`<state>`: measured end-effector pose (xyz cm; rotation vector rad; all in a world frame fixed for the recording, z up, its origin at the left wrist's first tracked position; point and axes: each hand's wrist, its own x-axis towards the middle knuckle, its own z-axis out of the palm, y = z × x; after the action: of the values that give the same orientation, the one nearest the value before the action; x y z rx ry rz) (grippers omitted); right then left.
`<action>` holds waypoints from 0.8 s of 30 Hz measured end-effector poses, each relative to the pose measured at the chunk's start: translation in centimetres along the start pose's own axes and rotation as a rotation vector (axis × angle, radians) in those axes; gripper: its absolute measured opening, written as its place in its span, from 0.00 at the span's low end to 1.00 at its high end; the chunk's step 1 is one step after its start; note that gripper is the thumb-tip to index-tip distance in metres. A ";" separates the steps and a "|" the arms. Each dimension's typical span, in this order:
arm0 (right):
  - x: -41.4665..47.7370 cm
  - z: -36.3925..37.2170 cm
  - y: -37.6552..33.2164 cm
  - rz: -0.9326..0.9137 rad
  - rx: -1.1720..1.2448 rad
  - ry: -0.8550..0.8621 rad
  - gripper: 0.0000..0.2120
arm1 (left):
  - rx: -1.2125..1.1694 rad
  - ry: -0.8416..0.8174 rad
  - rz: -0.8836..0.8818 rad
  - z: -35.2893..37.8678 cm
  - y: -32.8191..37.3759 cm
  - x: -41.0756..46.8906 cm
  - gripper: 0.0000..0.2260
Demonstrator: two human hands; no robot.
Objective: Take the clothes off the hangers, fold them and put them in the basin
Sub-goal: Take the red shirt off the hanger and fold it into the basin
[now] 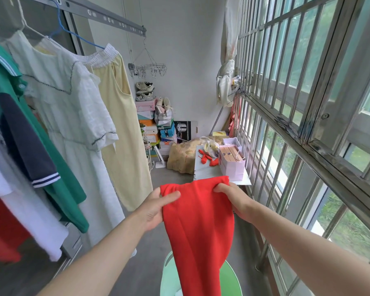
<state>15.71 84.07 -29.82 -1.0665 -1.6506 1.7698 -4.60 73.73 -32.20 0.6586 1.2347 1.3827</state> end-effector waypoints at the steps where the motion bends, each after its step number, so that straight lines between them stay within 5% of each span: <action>1: -0.1 0.1 -0.1 0.015 0.011 -0.005 0.06 | 0.031 -0.014 0.027 0.0 -0.2 0.1 0.27; 12: -0.6 0.1 -0.1 0.101 0.204 -0.054 0.08 | 0.244 0.148 0.160 -0.3 -0.2 0.9 0.39; 20: -0.2 0.5 -0.4 0.072 0.461 -0.069 0.08 | 0.201 0.224 0.243 -0.2 0.5 1.1 0.29; 24: -0.3 0.6 -1.1 0.100 0.490 -0.053 0.10 | 0.119 0.238 0.228 0.3 0.5 0.8 0.34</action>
<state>15.25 83.63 -28.75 -0.8875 -1.1122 2.1319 -4.66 74.67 -31.84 0.7512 1.4748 1.6210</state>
